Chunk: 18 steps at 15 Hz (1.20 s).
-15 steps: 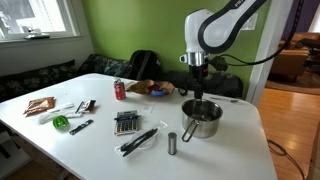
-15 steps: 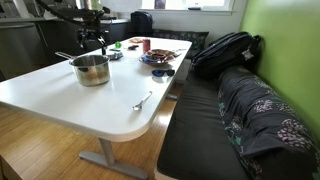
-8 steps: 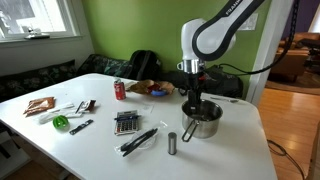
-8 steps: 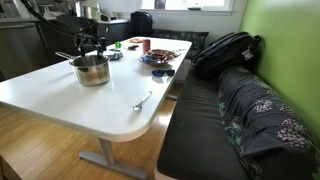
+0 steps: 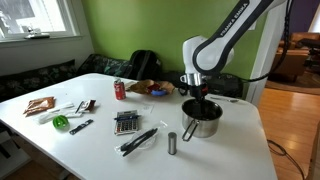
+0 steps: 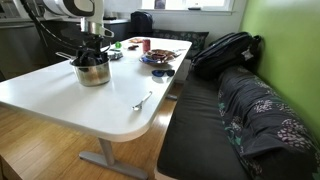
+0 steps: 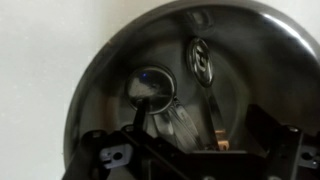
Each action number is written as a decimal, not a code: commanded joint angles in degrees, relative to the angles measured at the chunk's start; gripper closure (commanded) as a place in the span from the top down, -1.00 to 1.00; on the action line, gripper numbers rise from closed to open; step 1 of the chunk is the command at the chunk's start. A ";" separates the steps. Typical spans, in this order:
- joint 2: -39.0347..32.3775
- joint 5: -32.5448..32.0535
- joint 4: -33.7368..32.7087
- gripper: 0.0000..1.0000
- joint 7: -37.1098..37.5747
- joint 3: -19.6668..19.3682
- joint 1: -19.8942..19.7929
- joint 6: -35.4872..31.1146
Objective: Move the spoons from the pot to the table
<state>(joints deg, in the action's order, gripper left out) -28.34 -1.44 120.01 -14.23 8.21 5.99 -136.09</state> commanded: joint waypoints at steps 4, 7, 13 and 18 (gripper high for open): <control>-4.44 -0.79 -3.43 0.85 -8.30 2.08 -1.20 -0.44; -4.39 -0.43 -3.95 0.26 -11.15 3.05 -1.52 -0.52; -5.04 -0.76 -4.74 -0.70 -14.28 4.01 -1.59 0.19; -5.98 -0.85 -5.81 -0.94 -15.25 4.12 -1.59 1.06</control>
<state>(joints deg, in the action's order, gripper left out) -32.94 -1.52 115.49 -28.49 11.51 5.41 -136.05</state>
